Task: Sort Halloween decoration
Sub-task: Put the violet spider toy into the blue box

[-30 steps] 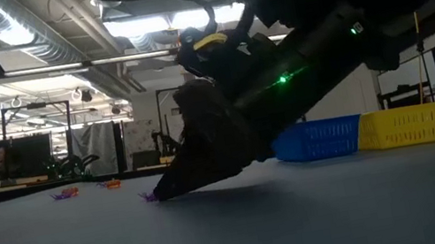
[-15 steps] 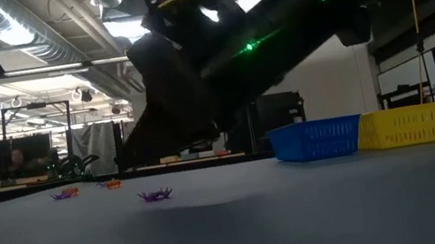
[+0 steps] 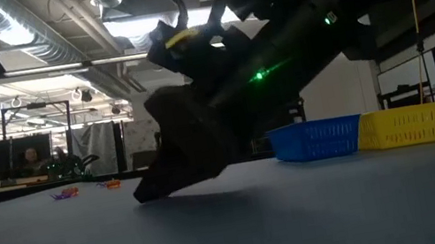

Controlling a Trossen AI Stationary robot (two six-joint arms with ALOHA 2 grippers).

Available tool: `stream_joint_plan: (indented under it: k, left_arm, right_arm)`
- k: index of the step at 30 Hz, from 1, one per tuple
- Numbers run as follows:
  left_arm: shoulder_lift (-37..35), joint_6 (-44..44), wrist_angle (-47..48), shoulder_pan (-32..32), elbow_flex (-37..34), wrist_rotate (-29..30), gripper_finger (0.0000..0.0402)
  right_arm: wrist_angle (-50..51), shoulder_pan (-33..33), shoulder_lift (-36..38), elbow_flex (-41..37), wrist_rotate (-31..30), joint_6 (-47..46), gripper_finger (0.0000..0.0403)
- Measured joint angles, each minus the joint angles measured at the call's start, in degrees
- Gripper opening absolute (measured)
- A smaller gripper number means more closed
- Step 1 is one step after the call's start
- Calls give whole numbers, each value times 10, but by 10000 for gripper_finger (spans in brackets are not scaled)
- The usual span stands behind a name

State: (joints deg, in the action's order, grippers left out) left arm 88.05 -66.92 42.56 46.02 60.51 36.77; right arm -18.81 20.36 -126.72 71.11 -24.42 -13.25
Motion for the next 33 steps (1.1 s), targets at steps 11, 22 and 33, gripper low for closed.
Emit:
stream_joint_plan:
  k: [11, 22, 33]
  left_arm:
    - [0, 0, 0, 0, 0, 1, 132]
    - [0, 0, 0, 0, 0, 1, 132]
    - [0, 0, 0, 0, 0, 1, 132]
  right_arm:
    - [23, -12, 1, 2, 19, -30, 152]
    - [25, -13, 1, 1, 26, -30, 137]
    - [25, -13, 1, 0, 20, -30, 52]
